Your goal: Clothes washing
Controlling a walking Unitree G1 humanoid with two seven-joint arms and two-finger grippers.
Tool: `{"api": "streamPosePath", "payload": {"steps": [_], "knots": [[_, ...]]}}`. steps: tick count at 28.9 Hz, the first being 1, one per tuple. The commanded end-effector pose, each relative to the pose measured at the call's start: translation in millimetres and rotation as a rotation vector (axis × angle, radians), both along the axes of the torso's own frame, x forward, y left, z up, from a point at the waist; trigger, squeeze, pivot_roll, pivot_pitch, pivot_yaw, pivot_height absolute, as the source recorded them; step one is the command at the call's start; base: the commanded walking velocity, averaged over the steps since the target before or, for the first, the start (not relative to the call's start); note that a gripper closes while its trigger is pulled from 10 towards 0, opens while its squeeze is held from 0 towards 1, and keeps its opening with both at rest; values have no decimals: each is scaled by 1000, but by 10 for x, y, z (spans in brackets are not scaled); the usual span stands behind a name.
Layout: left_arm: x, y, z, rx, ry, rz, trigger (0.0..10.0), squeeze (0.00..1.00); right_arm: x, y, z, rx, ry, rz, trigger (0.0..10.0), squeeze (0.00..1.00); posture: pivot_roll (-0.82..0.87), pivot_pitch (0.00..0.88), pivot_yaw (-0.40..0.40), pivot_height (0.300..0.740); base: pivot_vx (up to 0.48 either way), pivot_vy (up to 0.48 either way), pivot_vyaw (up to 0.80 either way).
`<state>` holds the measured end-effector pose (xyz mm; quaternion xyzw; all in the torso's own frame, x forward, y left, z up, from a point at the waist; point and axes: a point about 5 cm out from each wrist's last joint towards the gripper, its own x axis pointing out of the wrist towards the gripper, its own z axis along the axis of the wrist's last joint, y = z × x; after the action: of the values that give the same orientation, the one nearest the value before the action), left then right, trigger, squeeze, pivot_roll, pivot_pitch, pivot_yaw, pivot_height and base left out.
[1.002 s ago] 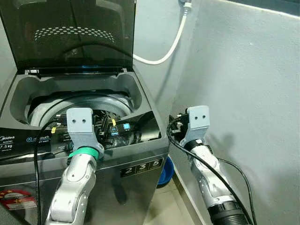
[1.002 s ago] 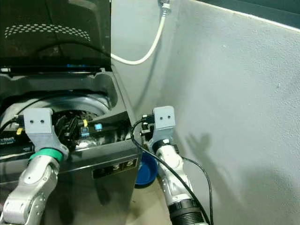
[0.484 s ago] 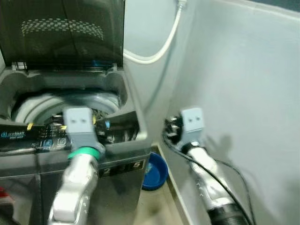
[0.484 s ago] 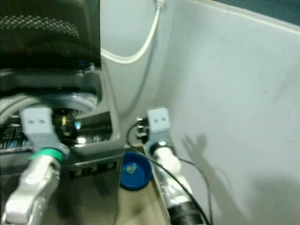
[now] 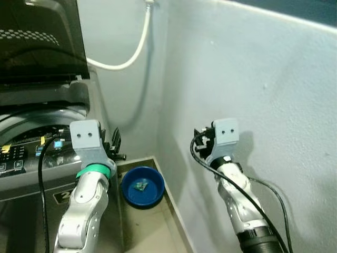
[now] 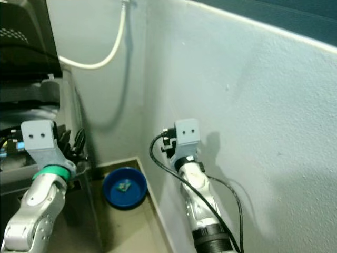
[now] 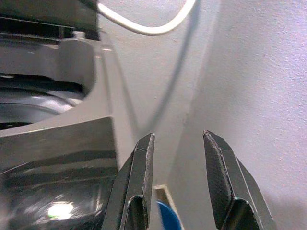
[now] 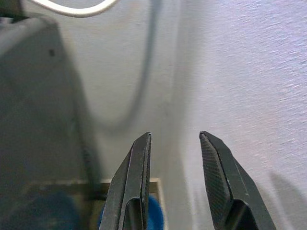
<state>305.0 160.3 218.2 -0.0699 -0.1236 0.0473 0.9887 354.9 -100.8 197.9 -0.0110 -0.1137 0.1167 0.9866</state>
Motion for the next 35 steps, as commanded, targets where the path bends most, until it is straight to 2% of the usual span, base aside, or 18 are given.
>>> {"api": "streamPosePath", "payload": {"steps": [1,25,26,35], "knots": [[-25,21,8,-2,-13,8,10000,0,-2,46,-18,6,13,16,10000,0,22,51,-70,740,0,0,0],[-29,27,9,2,-11,11,10000,0,-2,54,-14,8,13,18,10000,0,22,51,-70,740,0,0,0],[-20,37,-11,38,-6,22,10000,0,-2,55,-4,-11,5,10,10000,0,21,45,-67,740,0,0,800],[3,49,-31,99,-2,38,10000,0,17,13,87,-17,-42,-23,10000,0,19,46,-59,740,0,0,800]]}}
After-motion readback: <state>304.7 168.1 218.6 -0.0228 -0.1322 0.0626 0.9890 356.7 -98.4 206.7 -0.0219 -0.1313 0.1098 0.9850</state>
